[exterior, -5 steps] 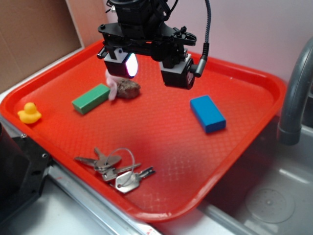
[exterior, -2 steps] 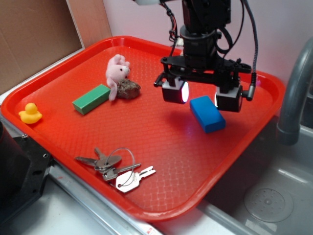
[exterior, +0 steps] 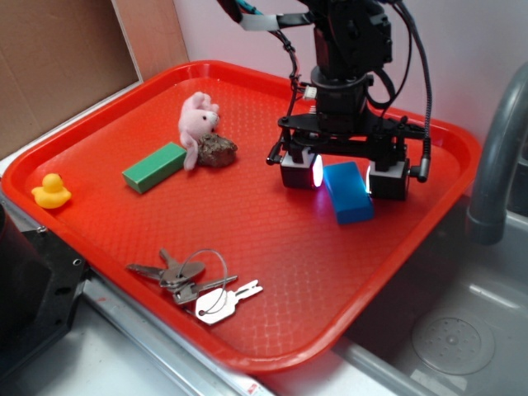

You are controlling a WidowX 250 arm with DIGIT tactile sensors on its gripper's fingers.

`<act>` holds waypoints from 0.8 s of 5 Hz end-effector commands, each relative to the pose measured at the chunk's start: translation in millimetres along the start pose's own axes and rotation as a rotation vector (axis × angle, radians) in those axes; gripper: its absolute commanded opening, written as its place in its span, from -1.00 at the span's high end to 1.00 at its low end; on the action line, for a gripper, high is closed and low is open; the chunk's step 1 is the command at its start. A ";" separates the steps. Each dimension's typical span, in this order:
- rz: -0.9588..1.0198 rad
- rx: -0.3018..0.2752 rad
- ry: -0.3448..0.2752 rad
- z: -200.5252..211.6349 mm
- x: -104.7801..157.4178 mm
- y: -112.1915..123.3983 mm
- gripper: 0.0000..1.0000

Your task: Grab the blue block.

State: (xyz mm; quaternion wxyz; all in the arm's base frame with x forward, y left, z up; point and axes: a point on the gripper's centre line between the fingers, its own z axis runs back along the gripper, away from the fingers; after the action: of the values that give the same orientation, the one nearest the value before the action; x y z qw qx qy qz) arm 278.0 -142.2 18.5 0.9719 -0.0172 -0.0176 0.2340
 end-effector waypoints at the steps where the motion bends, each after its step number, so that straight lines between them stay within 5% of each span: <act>1: 0.013 -0.041 0.021 7.0 -9.6 16.6 1.00; 2: -0.078 -0.133 -0.013 35.5 -10.0 28.7 1.00; 3: -0.321 -0.184 -0.125 86.3 0.5 57.4 1.00; 4: -0.366 -0.168 -0.313 140.4 8.8 98.3 1.00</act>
State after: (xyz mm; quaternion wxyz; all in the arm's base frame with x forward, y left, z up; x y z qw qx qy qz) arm 229.1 -50.4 146.3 0.9819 -0.0533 -0.1745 0.0503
